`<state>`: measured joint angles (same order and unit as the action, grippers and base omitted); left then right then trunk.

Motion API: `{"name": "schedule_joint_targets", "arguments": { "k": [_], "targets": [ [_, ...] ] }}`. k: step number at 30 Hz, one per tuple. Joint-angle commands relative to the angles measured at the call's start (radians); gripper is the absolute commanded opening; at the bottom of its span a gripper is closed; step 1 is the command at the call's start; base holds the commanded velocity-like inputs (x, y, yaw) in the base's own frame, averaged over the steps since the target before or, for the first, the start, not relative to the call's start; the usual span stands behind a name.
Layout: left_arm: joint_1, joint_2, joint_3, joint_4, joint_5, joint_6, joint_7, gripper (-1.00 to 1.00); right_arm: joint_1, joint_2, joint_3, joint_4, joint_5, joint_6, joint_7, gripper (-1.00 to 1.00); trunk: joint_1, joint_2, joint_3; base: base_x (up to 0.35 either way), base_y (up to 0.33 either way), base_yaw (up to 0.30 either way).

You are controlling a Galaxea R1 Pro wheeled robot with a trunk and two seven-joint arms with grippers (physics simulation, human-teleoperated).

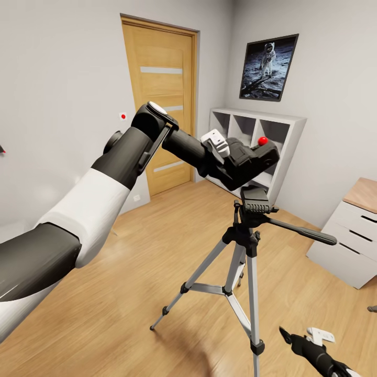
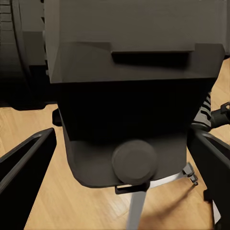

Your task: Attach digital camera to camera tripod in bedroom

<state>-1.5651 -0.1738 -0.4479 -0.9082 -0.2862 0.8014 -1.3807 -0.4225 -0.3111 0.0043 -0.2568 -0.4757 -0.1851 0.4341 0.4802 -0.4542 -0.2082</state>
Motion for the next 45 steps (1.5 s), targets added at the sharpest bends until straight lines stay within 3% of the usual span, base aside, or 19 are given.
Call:
{"name": "schedule_joint_targets", "arguments": {
  "k": [1, 9, 15, 22, 34, 40, 45],
  "targets": [
    [-0.001, -0.001, 0.002, -0.001, -0.010, 0.005, -0.011, -1.00, -0.001, -0.001, 0.000, -0.004, -0.006, -0.002, 0.006, 1.00, 0.000, -0.002, -0.002, 0.000, 0.000, 0.000],
    [-0.002, -0.001, 0.009, -0.002, -0.010, -0.014, -0.022, -1.00, -0.001, -0.002, 0.002, -0.049, -0.006, -0.002, 0.007, 1.00, 0.000, -0.002, -0.002, 0.000, 0.000, 0.000],
    [-0.003, -0.001, 0.042, -0.008, -0.013, -0.014, -0.056, -1.00, -0.001, -0.006, 0.003, -0.083, -0.005, -0.003, 0.019, 1.00, 0.000, -0.002, -0.002, 0.000, 0.000, 0.000],
    [-0.005, -0.001, 0.045, -0.011, -0.016, -0.013, -0.085, -1.00, -0.001, -0.009, 0.001, -0.097, -0.003, -0.001, 0.088, 1.00, 0.000, -0.002, -0.002, 0.000, 0.000, 0.000],
    [-0.006, -0.001, 0.046, -0.011, -0.016, -0.013, -0.087, -1.00, -0.001, -0.019, 0.000, -0.098, 0.005, 0.001, 0.099, 1.00, 0.000, -0.002, -0.002, 0.000, 0.000, 0.000],
    [-0.007, -0.001, 0.046, -0.012, -0.016, -0.012, -0.087, -1.00, -0.001, -0.036, 0.001, -0.099, 0.008, 0.003, 0.147, 1.00, 0.000, -0.002, -0.002, 0.000, 0.000, 0.000],
    [-0.007, -0.001, 0.046, -0.012, -0.016, -0.010, -0.087, -1.00, -0.001, -0.068, 0.001, -0.100, 0.008, 0.004, 0.198, 1.00, 0.000, -0.002, -0.002, 0.000, 0.000, 0.000]
  ]
}}
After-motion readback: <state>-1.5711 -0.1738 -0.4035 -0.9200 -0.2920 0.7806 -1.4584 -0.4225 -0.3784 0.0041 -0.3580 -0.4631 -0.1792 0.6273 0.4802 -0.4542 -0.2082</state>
